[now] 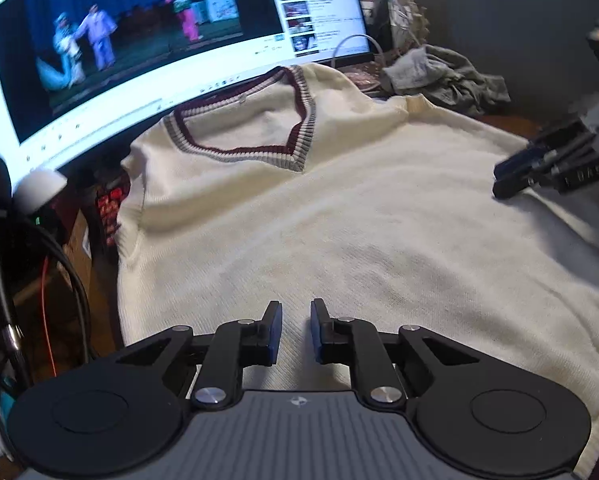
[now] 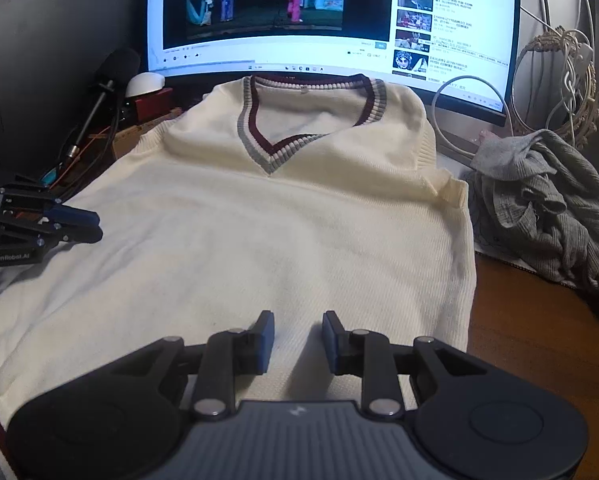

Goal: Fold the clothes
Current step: 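Smooth the vest body with both open tools, then withdraw both open tools from the flat vest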

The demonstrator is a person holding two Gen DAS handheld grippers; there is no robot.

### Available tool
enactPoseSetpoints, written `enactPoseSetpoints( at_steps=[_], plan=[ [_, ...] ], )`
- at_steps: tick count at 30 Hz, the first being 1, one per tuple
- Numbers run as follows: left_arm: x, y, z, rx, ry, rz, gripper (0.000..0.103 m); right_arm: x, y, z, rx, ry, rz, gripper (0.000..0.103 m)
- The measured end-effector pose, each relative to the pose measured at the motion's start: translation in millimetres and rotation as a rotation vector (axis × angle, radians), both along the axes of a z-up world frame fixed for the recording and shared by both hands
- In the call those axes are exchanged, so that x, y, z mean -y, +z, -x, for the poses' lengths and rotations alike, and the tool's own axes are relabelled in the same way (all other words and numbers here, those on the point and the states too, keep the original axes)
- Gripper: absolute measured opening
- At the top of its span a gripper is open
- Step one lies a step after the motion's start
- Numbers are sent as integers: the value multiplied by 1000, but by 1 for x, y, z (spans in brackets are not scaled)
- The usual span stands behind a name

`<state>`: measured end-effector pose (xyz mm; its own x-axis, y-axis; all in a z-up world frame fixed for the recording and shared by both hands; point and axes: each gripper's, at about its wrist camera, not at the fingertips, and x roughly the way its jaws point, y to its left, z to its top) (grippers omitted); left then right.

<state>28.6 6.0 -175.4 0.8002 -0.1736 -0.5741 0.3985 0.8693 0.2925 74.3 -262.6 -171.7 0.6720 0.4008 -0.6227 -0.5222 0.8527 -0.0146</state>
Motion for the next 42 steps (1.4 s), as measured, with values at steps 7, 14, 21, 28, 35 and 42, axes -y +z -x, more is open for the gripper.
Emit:
enactPoseSetpoints(
  at_steps=[7,14,21,28,35,42],
  plan=[
    [-3,12,33,115,-80,-16,76,-3,10,38,130,84,23,46],
    [-8,29,76,135,-174,105,92,2,24,86,158,105,-50,87],
    [-6,29,110,166,-245,158,103,5,29,124,192,17,-81,91],
    [-17,28,126,176,-180,279,103,11,30,152,274,-46,-103,101],
    [-34,22,148,176,-144,417,102,13,25,169,302,-43,-136,101],
    [-37,25,169,233,-155,355,95,18,20,172,264,-55,-157,101]
  ],
)
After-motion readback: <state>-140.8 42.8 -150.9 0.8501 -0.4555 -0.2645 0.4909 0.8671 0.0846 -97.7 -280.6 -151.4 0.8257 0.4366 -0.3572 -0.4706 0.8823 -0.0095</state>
